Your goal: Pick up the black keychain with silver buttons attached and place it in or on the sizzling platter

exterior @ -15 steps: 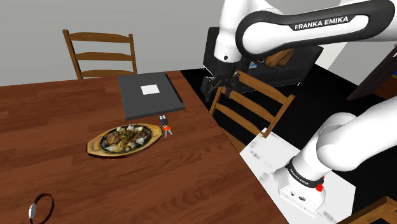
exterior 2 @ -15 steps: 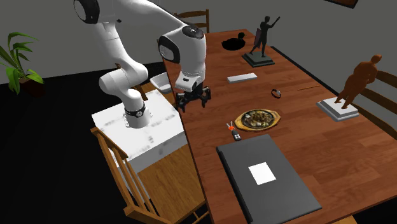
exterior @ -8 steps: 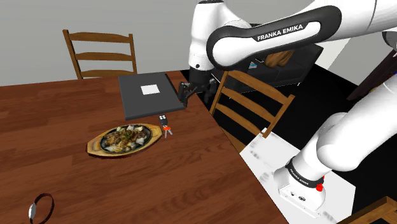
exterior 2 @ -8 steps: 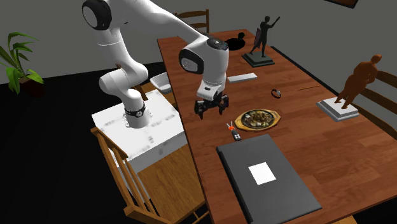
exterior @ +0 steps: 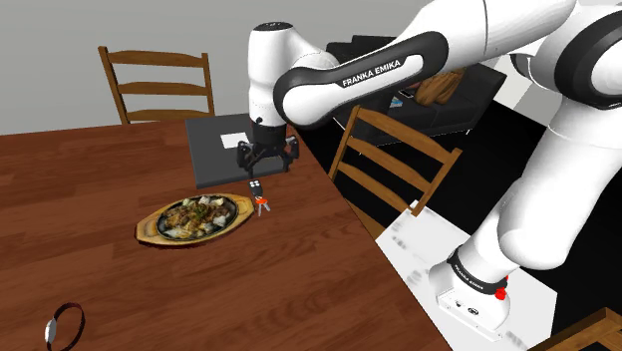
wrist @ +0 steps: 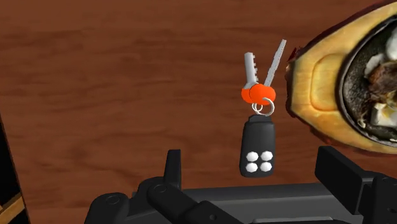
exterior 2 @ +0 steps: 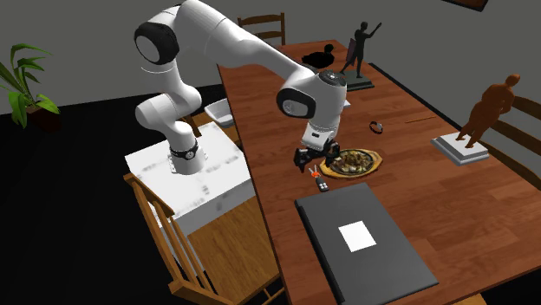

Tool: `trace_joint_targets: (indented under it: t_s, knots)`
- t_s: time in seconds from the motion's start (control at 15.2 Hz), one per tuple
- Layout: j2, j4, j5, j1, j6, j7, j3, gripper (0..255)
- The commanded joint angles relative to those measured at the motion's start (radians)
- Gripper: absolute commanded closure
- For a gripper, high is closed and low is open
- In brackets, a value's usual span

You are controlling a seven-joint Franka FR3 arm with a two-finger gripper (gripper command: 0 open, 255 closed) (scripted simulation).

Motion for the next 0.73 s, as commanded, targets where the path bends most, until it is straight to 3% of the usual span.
trace_joint_targets:
  t_s: [0.0,0.66]
  knots:
    - [0.086,0.077,-0.044,0.028,0.003,0.054,-0.001,0]
    - [0.15,0.051,-0.078,0.044,0.088,0.08,-0.016,0]
